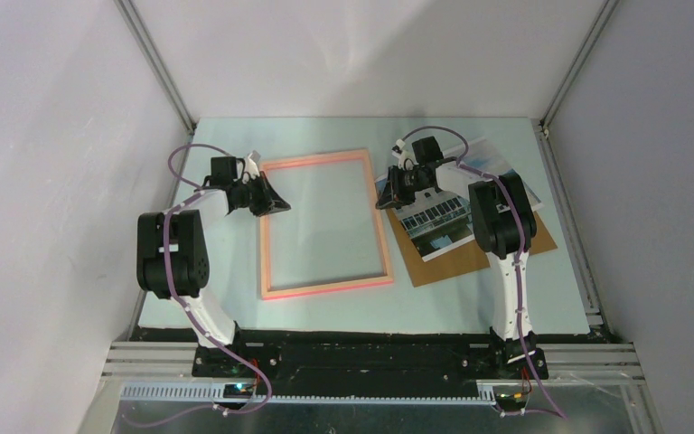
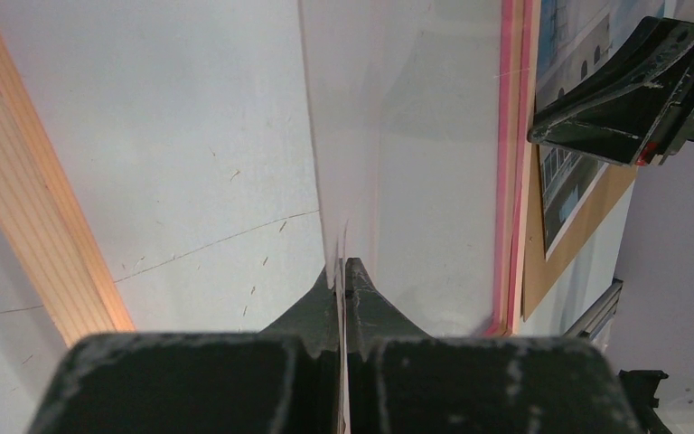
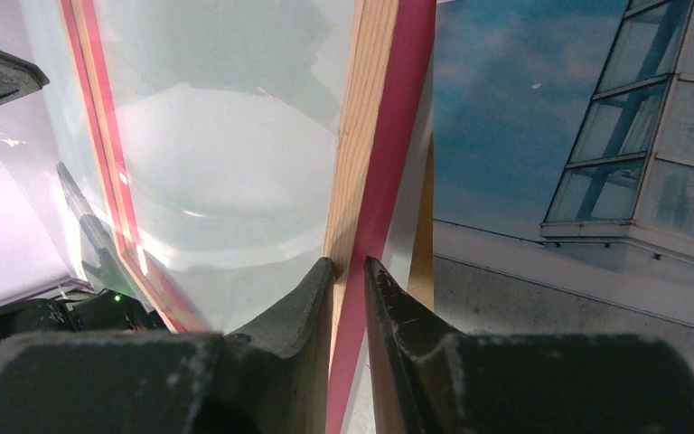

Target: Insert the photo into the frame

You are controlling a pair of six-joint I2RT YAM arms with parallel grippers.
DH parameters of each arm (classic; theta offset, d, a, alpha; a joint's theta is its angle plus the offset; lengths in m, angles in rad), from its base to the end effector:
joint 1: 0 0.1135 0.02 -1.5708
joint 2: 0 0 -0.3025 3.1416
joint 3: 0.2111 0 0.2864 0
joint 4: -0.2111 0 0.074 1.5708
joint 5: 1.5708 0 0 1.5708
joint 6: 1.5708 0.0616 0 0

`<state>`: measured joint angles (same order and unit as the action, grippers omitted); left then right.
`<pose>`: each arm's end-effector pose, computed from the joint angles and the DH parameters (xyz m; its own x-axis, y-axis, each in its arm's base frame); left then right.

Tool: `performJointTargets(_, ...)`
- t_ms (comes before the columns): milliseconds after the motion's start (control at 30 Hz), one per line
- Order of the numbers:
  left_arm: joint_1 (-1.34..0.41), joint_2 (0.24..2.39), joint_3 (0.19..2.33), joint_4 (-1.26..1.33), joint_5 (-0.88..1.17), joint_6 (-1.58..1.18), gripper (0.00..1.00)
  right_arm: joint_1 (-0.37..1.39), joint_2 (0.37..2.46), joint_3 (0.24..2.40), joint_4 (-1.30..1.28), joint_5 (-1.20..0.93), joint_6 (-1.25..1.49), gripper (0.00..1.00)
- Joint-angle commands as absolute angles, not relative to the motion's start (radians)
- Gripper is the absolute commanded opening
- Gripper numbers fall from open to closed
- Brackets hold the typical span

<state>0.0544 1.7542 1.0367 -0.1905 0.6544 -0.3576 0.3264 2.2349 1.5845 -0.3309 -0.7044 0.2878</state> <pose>0.4027 -0.0156 0.1752 -0.8531 -0.3246 -0.4085 0.0344 0.7462 -0.6648 0.4920 0.2086 0.1294 -0.9211 -0.0834 -0.3803 -0.3378 0.6571 0.6739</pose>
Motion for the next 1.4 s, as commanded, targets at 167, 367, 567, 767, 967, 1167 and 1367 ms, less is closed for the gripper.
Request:
performJointTargets(167,0.043,1.751,1.032,-0.184,0.623,-0.354,0.0,0.341,2.24,1.615,-0.335,-0.684,0.277,0.23)
performJointTargets(367,0.041,1.743,1.022,-0.184,0.621,-0.359,0.0,0.345,2.239,1.614,-0.337,-0.68,0.272,0.23)
performJointTargets(567,0.041,1.735,1.012,-0.184,0.62,-0.359,0.0,0.345,2.239,1.613,-0.337,-0.678,0.27,0.23)
performJointTargets(767,0.04,1.737,1.008,-0.184,0.622,-0.358,0.0,0.347,2.238,1.612,-0.338,-0.679,0.269,0.23)
performJointTargets(967,0.029,1.745,1.022,-0.184,0.625,-0.347,0.0,0.348,2.234,1.614,-0.34,-0.675,0.266,0.23)
performJointTargets(1167,0.028,1.742,1.017,-0.184,0.617,-0.348,0.0,0.353,2.223,1.615,-0.348,-0.664,0.258,0.35)
performJointTargets(1367,0.028,1.74,1.007,-0.183,0.613,-0.353,0.0,0.37,2.211,1.626,-0.361,-0.622,0.243,0.45)
